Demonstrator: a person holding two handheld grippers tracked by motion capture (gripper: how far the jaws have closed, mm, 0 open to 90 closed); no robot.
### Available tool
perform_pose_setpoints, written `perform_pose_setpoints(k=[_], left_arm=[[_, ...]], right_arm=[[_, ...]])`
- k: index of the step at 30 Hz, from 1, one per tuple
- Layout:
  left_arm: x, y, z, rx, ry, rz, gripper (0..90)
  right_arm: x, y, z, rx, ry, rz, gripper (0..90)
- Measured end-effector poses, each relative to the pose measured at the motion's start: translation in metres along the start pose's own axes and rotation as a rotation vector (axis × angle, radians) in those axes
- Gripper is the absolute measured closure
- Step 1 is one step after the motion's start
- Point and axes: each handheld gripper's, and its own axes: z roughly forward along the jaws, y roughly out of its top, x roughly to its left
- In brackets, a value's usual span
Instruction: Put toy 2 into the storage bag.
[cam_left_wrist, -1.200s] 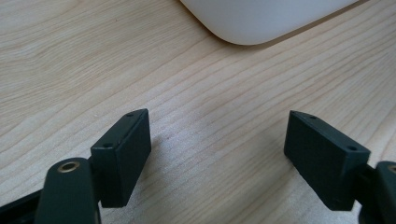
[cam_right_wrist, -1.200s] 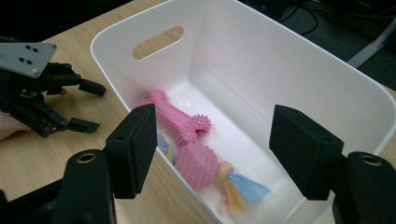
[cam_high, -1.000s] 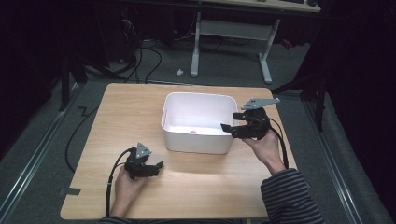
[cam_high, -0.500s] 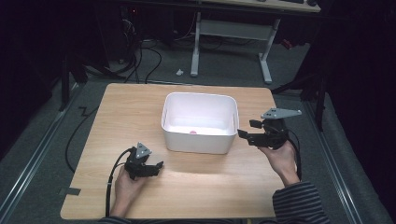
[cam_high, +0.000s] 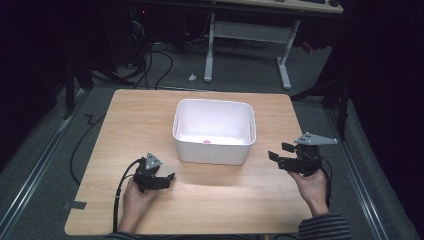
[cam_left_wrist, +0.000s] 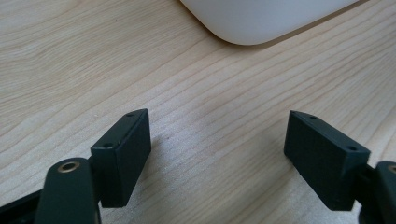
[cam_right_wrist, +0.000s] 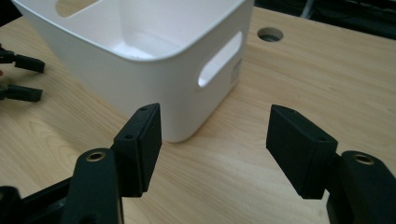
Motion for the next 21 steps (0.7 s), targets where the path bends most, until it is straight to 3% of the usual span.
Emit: perform_pose_setpoints(k=[7, 13, 16, 21], left_arm=[[0.000, 0.000, 0.000, 0.001, 0.000, 0.001, 23.2], [0.000, 0.000, 0.000, 0.000, 0.000, 0.000, 23.3], [0.000, 0.000, 0.000, 0.000, 0.000, 0.000, 23.3], [0.000, 0.000, 0.000, 0.000, 0.000, -0.001, 23.4]], right_arm=[[-0.012, -0.041, 0.019, 0.008, -0.034, 0.073, 37.6], [-0.021, -0.077, 0.045, 0.035, -0.075, 0.139, 37.5], [-0.023, -0.090, 0.057, 0.056, -0.098, 0.144, 37.6], [-0.020, -0.098, 0.071, 0.092, -0.146, 0.103, 37.6]])
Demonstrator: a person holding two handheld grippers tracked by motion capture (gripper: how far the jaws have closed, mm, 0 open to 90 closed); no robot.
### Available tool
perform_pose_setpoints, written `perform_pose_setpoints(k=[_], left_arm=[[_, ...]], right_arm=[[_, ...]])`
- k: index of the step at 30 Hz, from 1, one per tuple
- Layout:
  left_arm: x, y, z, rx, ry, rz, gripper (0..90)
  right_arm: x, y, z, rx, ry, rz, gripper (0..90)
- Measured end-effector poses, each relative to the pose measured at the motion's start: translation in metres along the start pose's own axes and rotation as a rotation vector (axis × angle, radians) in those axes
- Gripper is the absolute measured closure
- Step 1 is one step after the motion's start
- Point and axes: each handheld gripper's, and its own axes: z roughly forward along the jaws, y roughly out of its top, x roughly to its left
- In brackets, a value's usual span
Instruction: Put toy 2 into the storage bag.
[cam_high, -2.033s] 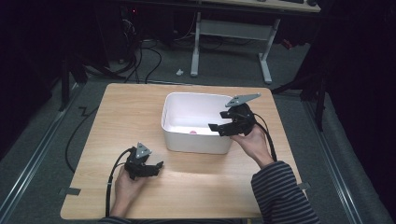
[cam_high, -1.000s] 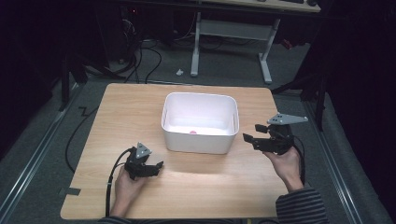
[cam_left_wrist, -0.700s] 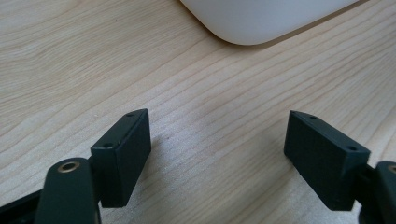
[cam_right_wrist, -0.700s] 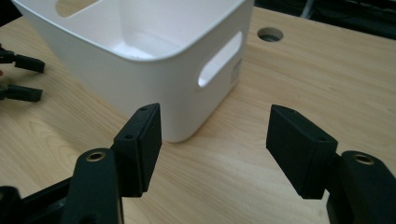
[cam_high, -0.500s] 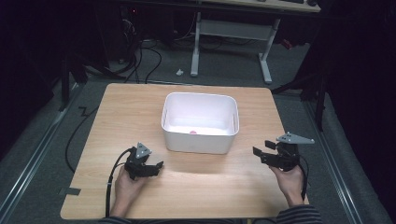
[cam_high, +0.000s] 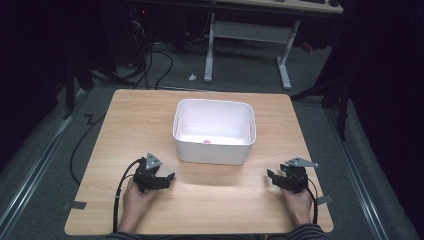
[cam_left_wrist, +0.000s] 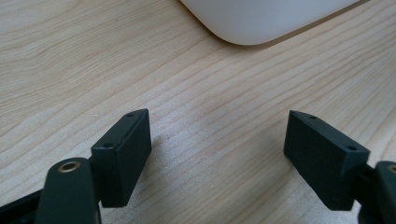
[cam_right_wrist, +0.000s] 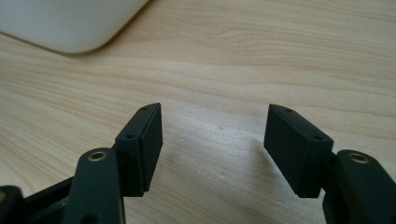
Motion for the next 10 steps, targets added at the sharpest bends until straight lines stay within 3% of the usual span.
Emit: perform_pose_setpoints(k=[4, 10], left_arm=[[0.0000, 0.0000, 0.0000, 0.000, 0.001, 0.000, 23.4], [0.0000, 0.0000, 0.0000, 0.000, 0.001, -0.001, 23.5]], right_arm=[[0.0052, -0.0025, 0.0052, 0.001, -0.031, -0.045, 35.9], [0.0058, -0.0025, 0.0054, 0.008, -0.025, -0.046, 31.3]])
